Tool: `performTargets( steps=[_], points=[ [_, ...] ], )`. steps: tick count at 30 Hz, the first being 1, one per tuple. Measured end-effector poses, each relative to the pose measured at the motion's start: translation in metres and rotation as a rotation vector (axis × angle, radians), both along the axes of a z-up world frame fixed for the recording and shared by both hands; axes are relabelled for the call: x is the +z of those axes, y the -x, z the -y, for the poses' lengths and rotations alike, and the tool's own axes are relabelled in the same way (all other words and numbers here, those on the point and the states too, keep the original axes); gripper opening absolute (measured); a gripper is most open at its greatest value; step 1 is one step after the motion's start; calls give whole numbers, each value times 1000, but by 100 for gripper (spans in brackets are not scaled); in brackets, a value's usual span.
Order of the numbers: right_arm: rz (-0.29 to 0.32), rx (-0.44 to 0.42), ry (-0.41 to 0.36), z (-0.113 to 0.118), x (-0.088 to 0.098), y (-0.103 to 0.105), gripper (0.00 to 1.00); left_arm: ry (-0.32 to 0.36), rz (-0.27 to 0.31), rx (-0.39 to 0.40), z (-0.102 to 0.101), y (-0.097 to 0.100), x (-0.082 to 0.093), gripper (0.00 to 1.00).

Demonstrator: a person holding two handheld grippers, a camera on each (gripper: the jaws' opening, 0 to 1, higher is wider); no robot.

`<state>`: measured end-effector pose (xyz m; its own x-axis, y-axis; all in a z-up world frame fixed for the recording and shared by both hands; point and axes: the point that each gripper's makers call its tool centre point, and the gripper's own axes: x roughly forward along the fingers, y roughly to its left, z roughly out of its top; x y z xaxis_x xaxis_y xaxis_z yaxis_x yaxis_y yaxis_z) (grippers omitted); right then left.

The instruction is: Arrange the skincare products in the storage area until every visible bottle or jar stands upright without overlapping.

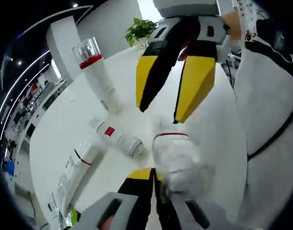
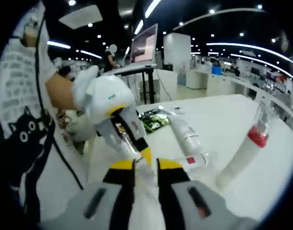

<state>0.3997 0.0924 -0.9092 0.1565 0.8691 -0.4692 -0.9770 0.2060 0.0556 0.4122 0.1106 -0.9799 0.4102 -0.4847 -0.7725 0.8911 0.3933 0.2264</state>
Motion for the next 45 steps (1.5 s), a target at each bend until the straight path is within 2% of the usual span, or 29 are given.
performTargets(
  steps=[2, 3, 4, 5, 6, 7, 9, 12, 15, 18, 22, 25, 28, 30, 31, 32, 33, 34, 35, 37, 38, 40, 42, 43, 45],
  points=[
    [-7, 9, 14, 0, -9, 3, 18, 49, -61, 5, 3, 9, 2, 0],
    [-10, 30, 56, 3, -21, 7, 18, 50, -69, 17, 0, 8, -1, 0],
    [-9, 31, 90, 7, -30, 7, 18, 35, -68, 31, -3, 7, -5, 0],
    [-11, 26, 114, 10, -37, 7, 18, -14, -67, 50, -11, 7, -11, 0],
    [-5, 15, 122, 12, -41, 6, 18, 81, -44, 62, 1, 6, -3, 0],
    [2, 10, 119, 14, -42, 5, 18, 39, -90, 82, -5, 13, -5, 0],
    [-2, 1, 114, 17, -40, 4, 18, 42, -94, 90, -7, 13, -3, 0],
    [-17, -52, 73, 21, -31, -6, 18, 83, -117, 121, -7, 11, -5, 0],
    [-28, -150, 30, 34, -19, -29, 18, 103, -130, 162, -8, 7, -5, 2],
    [-53, -225, -16, 51, -6, -47, 19, 135, -139, 182, -3, 8, -3, 8],
    [-64, -292, -7, 83, 2, -61, 19, 160, -140, 189, 2, 10, -2, 10],
    [-64, -349, 25, 108, 1, -66, 19, 163, -139, 189, 3, 11, -3, 11],
    [-109, -344, 67, 124, -7, -56, 18, 169, -135, 194, 5, 10, -3, 12],
    [-194, -350, 69, 131, -11, -43, 19, 174, -117, 189, 10, 9, 2, 13],
    [-261, -362, 76, 133, -13, -34, 20, 185, -118, 180, 14, 9, 5, 14],
    [-299, -369, 89, 133, -17, -28, 22, 192, -122, 175, 16, 10, 7, 15],
    [-317, -376, 136, 135, -26, -20, 22, 199, -124, 168, 20, 9, 9, 15],
    [-301, -372, 161, 135, -30, -16, 23, 200, -120, 164, 21, 8, 10, 16],
    [-260, -379, 167, 132, -33, -12, 23, 201, -114, 158, 24, 7, 12, 16],
    [-239, -399, 160, 127, -34, -8, 25, 208, -111, 155, 26, 5, 14, 17],
    [-253, -422, 147, 124, -35, -6, 26, 211, -111, 154, 27, 5, 15, 17],
    [-320, -465, 127, 114, -39, 4, 31, 225, -115, 143, 32, 5, 18, 20],
    [-297, -461, 167, 111, -46, 8, 37, 228, -118, 136, 35, 6, 19, 21],
    [-261, -451, 212, 112, -52, 8, 37, 231, -119, 131, 36, 7, 19, 21],
    [-245, -430, 248, 112, -56, 11, 34, 238, -125, 124, 38, 8, 19, 22]
  ],
)
